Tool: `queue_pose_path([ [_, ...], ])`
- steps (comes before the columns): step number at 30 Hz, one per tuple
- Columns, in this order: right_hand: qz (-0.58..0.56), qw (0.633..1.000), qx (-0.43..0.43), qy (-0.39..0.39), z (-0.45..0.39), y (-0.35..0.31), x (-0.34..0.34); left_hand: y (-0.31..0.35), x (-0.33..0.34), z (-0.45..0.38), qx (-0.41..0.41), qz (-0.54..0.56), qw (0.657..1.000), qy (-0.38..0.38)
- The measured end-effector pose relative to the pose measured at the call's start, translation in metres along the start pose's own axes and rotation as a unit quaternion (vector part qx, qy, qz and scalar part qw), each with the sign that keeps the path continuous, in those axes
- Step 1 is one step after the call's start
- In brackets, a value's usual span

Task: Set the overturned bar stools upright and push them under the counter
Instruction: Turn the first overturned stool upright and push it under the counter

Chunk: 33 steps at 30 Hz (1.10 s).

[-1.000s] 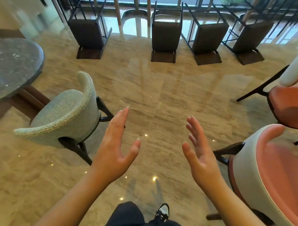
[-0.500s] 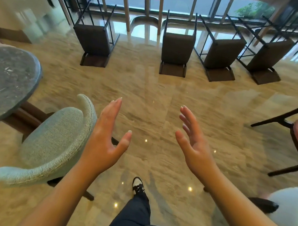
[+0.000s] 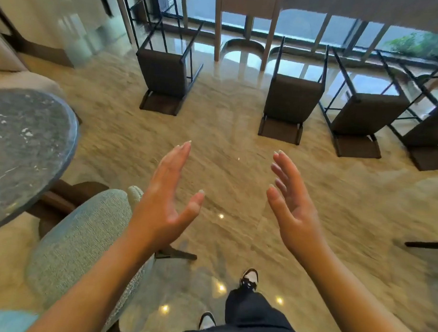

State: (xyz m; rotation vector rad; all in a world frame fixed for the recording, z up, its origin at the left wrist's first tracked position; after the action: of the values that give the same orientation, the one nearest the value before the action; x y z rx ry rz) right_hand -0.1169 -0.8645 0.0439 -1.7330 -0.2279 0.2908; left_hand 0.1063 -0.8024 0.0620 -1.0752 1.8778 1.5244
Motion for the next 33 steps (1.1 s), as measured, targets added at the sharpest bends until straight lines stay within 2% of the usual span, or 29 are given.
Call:
queue_pose_path([
  [9,-0.035,0.997,-0.013,-0.063,-0.192,0.041,0.01,-0.061,0.013,-0.149,-0.057,-0.035,0.997,0.042],
  [20,-0.063,0.987,-0.008,-0.15,-0.422,0.058,0.026,-0.124,0.004,-0.32,-0.124,-0.048,0.986,0.096],
  [27,-0.064,0.981,-0.006,-0.185,-0.519,0.084,0.083,-0.205,-0.012,-0.392,-0.141,-0.05,0.98,0.129],
  [33,-0.051,0.978,0.002,-0.202,-0.62,0.115,0.173,-0.317,-0.043,-0.467,-0.158,-0.037,0.978,0.133],
])
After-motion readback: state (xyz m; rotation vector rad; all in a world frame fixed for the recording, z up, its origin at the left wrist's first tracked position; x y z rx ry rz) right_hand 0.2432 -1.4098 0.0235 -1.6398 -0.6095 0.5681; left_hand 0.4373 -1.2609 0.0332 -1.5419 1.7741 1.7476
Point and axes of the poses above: each hand's wrist, its own z-axis away from the middle knuckle, its own x-axis out of the palm, y = z × x, the point moved 5 cm from there along -z, towards the middle knuckle, and after that the axes turned 13 degrees about -z, right-handed, at the moved point
